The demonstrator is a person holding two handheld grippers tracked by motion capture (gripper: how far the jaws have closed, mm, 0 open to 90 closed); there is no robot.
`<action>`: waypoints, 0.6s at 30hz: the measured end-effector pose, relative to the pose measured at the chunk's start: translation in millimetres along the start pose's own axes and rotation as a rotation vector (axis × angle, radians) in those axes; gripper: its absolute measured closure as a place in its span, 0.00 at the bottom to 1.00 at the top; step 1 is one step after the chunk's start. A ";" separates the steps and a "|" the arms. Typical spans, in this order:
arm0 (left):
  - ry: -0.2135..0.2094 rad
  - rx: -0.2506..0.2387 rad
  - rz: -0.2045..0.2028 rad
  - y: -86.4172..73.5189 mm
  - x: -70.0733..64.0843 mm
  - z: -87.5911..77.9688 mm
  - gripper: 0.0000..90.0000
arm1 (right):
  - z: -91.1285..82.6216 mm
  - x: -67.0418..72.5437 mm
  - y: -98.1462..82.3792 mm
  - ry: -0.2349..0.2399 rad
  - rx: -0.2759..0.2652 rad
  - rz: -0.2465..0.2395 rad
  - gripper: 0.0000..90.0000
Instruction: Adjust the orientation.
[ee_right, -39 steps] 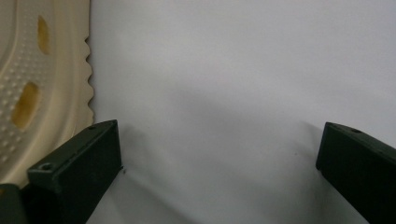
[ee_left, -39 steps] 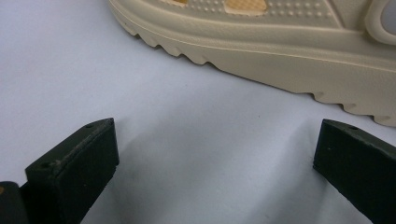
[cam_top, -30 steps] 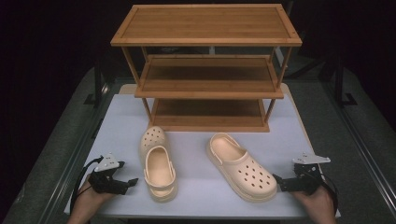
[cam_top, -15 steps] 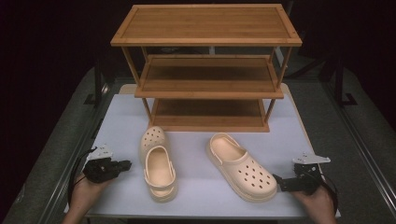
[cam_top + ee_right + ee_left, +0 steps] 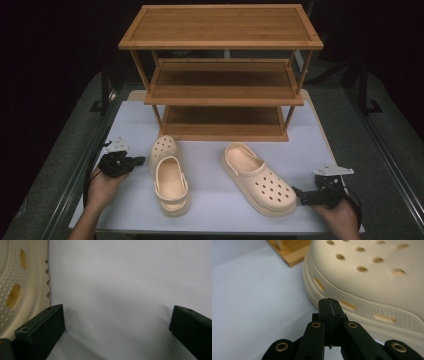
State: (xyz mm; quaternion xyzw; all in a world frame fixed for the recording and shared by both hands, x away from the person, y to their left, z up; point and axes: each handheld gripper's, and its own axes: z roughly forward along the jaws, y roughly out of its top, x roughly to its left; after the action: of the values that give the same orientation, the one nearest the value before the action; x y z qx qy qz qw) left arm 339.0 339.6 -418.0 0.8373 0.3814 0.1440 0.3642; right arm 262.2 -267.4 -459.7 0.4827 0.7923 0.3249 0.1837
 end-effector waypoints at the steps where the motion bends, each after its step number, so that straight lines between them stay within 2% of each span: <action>1: 0.003 0.006 -0.003 0.0 1.3 2.8 1.00 | 0.0 0.0 0.0 0.000 0.000 0.000 0.00; 3: 0.003 0.024 -0.005 0.7 2.6 8.1 1.00 | 0.0 0.0 0.0 0.000 0.000 0.000 0.00; 5: -0.008 0.018 -0.005 3.5 1.8 11.3 1.00 | 0.0 0.0 0.0 0.000 0.000 0.000 0.00; 8: 0.014 0.030 0.014 9.6 -0.3 14.2 1.00 | 0.0 0.0 0.0 0.000 0.000 0.001 0.00; 11: 0.004 0.012 0.008 13.9 0.6 17.6 1.00 | 0.0 0.0 0.0 0.000 0.000 0.000 0.00; 18: -0.014 0.011 -0.001 14.7 2.3 23.9 1.00 | 0.1 0.0 0.0 0.000 0.000 0.001 0.00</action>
State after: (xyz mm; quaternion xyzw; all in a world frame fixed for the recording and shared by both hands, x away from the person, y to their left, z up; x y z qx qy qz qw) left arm 360.8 322.8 -424.1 0.8401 0.3803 0.1360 0.3622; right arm 262.2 -267.4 -459.8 0.4830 0.7922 0.3248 0.1834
